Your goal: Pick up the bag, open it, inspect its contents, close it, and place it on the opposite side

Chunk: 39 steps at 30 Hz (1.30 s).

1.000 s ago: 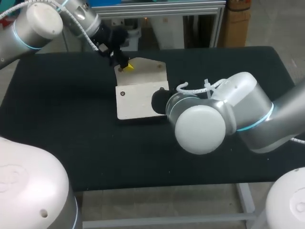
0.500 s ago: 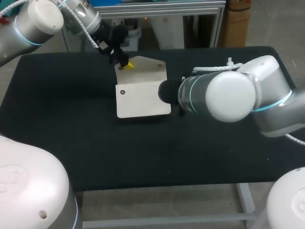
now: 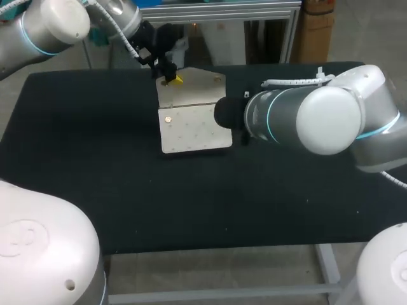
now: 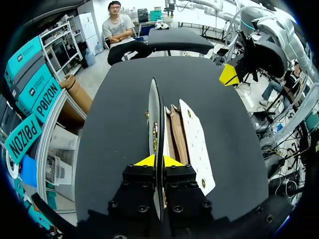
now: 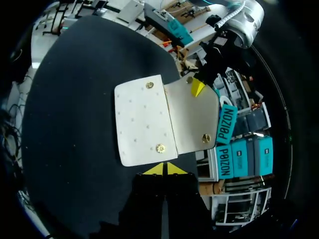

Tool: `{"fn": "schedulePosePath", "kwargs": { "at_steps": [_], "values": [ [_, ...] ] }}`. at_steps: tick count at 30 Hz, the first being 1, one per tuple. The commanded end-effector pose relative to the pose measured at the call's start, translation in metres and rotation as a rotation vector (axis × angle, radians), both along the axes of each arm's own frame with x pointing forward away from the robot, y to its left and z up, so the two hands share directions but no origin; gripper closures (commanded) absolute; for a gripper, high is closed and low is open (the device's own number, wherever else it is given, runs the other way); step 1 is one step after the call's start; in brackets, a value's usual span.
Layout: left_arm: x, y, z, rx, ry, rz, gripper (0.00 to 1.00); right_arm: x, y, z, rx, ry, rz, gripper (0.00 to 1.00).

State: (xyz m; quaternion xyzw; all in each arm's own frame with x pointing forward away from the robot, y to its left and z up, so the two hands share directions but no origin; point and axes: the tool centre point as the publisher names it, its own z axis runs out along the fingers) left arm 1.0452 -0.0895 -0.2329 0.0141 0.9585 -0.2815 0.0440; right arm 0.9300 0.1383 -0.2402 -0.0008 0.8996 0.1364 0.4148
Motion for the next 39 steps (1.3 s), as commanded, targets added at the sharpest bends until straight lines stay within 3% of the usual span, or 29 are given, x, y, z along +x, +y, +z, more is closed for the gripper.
{"fn": "schedulePosePath", "kwargs": {
  "at_steps": [1,7,15,29,39],
  "values": [
    [-0.028,-0.005,0.011,0.027,-0.088,0.043,1.0,0.006,0.003,0.0,0.026,-0.04,0.036,1.0],
    [-0.036,-0.009,0.014,0.021,-0.094,0.029,1.0,0.024,0.011,0.001,0.031,-0.049,0.058,1.0],
    [-0.043,-0.012,0.015,0.006,-0.104,0.004,1.0,0.044,0.029,-0.01,0.032,0.031,0.1,1.0],
    [-0.046,-0.016,0.011,-0.011,-0.096,-0.01,1.0,0.06,0.054,-0.025,-0.037,0.063,0.108,1.0],
    [-0.048,-0.015,0.01,-0.015,-0.095,-0.017,1.0,0.068,0.052,-0.045,-0.09,0.098,0.084,1.0]
  ]
}}
